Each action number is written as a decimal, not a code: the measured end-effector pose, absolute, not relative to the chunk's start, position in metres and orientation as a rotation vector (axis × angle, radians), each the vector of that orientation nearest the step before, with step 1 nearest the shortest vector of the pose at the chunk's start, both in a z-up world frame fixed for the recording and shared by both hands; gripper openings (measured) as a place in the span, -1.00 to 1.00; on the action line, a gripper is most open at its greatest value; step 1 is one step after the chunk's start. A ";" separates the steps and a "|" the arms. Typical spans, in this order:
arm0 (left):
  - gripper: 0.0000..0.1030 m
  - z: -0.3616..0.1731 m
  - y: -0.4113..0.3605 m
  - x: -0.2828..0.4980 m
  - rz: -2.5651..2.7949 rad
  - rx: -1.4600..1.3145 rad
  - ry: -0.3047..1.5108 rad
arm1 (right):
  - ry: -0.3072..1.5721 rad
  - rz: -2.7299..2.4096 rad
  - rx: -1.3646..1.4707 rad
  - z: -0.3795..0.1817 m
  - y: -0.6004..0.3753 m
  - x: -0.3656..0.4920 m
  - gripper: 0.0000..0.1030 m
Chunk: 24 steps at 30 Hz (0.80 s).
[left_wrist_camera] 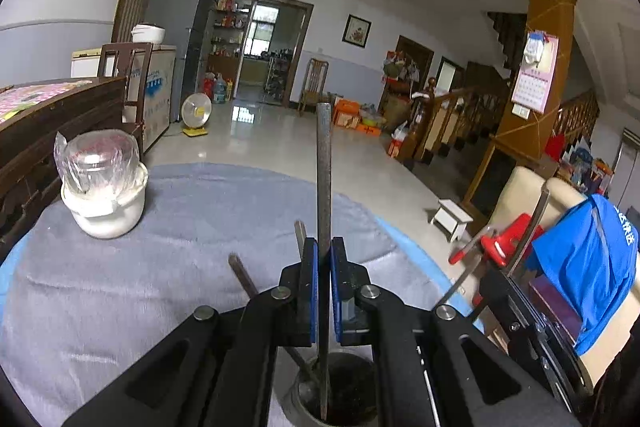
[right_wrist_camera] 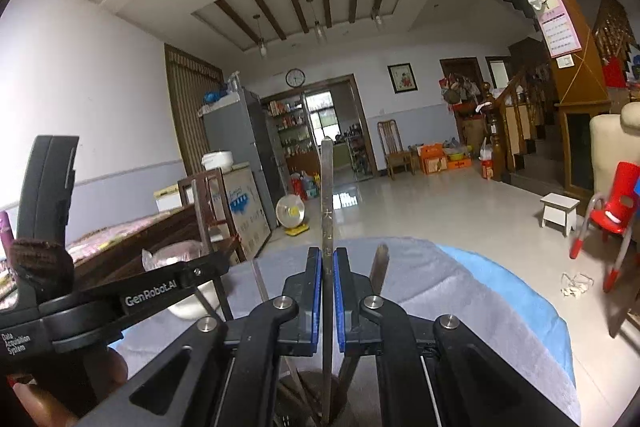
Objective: Organize utensils
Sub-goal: 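Lower both held chopsticks into the grey cup and open both tools, then move both tools back over the last two chopsticks on the cloth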
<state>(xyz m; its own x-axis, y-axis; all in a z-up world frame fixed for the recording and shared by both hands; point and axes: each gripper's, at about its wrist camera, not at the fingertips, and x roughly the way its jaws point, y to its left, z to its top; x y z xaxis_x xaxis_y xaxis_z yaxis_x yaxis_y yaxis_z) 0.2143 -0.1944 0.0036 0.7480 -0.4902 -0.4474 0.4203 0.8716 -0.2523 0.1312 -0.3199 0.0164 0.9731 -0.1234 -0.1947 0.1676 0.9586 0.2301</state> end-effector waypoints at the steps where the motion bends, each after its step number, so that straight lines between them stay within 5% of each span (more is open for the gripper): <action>1: -0.88 0.003 -0.194 0.212 -0.500 -0.132 0.531 | 0.191 -0.146 0.254 0.014 -0.320 0.130 -0.87; 12: -0.87 -0.005 -0.172 0.180 -0.489 -0.082 0.630 | 0.327 -0.131 0.337 -0.008 -0.325 0.115 -0.84; 19: -0.46 -0.010 -0.132 0.151 -0.451 -0.082 0.677 | 0.399 -0.125 0.445 -0.014 -0.332 0.102 -0.81; 24: -0.44 -0.016 -0.112 0.136 -0.429 -0.083 0.725 | 0.406 -0.132 0.460 -0.013 -0.327 0.082 -0.81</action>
